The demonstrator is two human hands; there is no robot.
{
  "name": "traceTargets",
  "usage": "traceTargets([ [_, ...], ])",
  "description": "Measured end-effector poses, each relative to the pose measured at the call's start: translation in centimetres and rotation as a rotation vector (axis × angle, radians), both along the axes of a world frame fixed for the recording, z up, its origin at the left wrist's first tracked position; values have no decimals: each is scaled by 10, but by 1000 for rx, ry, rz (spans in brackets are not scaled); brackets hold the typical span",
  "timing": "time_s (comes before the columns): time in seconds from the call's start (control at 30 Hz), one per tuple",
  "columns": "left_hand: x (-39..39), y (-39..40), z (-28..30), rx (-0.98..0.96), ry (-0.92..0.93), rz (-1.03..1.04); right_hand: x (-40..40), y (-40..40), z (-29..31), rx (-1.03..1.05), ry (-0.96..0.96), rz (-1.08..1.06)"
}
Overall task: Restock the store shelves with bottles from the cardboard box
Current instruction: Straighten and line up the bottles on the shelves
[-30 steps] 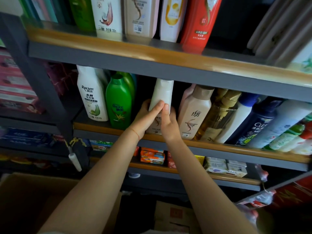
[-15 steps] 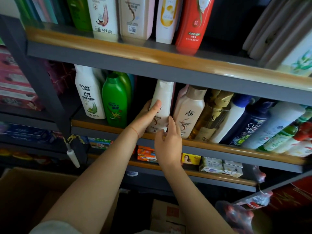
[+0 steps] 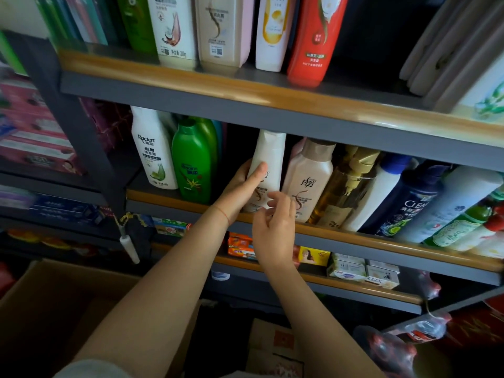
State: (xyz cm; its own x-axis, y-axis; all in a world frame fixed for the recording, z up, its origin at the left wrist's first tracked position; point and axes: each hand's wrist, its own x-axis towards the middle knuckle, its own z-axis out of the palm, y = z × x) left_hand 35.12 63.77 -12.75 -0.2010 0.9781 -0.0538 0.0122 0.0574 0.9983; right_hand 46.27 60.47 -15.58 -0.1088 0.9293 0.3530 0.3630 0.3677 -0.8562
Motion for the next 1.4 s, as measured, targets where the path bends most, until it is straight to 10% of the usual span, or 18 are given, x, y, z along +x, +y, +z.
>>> traceTargets([
  [0.33, -61, -61, -16, 274, 70, 910, -63, -7, 9, -92, 170, 193],
  [0.63, -99, -46, -7, 119, 16, 410, -126, 20, 13, -283, 168, 261],
  [1.4, -99, -19, -14, 76, -134, 87, -115, 18, 16, -310, 231, 109],
])
